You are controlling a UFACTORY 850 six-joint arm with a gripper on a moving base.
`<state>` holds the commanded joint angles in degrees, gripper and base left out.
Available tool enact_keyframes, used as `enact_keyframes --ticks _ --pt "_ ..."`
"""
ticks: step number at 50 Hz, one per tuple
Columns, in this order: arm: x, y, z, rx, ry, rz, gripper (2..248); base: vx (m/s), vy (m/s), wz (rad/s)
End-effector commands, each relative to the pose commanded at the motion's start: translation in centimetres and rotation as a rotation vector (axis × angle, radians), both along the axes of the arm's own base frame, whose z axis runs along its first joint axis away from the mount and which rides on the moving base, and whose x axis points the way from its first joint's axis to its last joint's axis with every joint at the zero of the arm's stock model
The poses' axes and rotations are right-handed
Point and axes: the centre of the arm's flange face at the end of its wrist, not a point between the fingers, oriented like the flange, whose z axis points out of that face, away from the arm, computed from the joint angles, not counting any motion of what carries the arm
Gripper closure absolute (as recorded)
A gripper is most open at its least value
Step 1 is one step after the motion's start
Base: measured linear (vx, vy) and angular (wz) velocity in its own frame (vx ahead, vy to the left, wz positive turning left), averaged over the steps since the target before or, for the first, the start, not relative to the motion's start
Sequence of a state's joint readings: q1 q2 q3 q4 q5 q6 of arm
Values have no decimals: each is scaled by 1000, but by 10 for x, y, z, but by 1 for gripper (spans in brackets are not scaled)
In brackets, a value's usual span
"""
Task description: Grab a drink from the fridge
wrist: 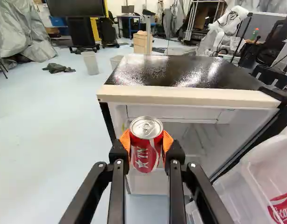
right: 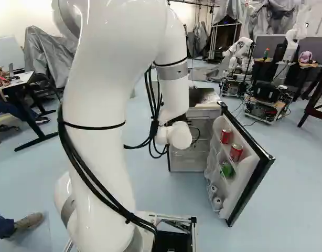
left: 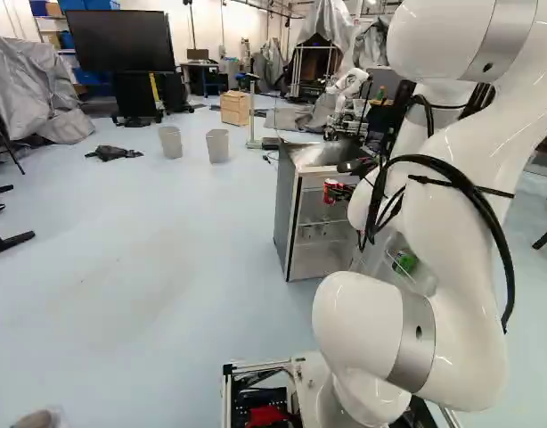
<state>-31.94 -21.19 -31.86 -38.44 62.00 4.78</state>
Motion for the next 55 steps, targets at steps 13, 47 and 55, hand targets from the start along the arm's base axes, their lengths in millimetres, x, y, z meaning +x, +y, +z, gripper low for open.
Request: enact_keyframes --ticks 13,47,55 --pt "-2 1 14 -17 -21 0 161 0 0 0" --pt "1 2 50 -63 -80 4 161 0 0 0" --pt "4 2 57 -77 -76 4 161 0 0 0"
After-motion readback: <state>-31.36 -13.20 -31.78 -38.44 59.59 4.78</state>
